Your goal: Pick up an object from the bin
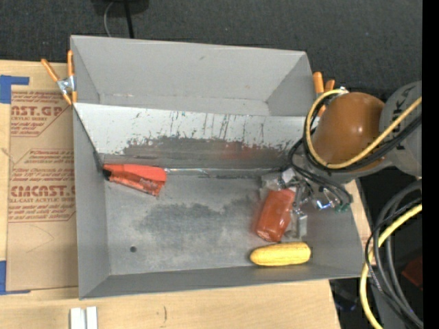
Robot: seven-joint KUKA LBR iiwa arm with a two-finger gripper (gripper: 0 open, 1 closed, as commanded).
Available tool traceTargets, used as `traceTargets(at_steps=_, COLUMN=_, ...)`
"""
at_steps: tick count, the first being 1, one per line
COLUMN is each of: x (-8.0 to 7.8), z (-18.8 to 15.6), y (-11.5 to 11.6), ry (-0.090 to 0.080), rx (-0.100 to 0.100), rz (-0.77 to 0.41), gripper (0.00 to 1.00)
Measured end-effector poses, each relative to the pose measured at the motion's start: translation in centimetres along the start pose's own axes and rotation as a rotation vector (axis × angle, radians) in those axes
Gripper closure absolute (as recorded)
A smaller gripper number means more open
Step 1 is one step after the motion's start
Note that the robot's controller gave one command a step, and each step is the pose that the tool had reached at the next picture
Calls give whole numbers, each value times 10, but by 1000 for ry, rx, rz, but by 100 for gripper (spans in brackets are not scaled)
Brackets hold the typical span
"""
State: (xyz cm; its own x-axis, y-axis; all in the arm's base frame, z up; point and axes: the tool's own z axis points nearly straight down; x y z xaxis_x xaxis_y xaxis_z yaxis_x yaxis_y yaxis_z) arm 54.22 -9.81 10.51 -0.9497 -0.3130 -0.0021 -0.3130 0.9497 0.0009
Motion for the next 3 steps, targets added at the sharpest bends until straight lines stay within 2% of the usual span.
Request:
traceTargets(at_steps=1, x=-17, z=31, y=-1, ry=5, rx=-7, rz=-242, gripper=100)
traceTargets(at_steps=2, x=-17, z=31, y=-1, ry=5, rx=-7, rz=-242, gripper=100)
traceTargets(at_steps=3, x=-28, z=-152, y=-9, ry=-6, rx=-1, rz=-280, gripper=100)
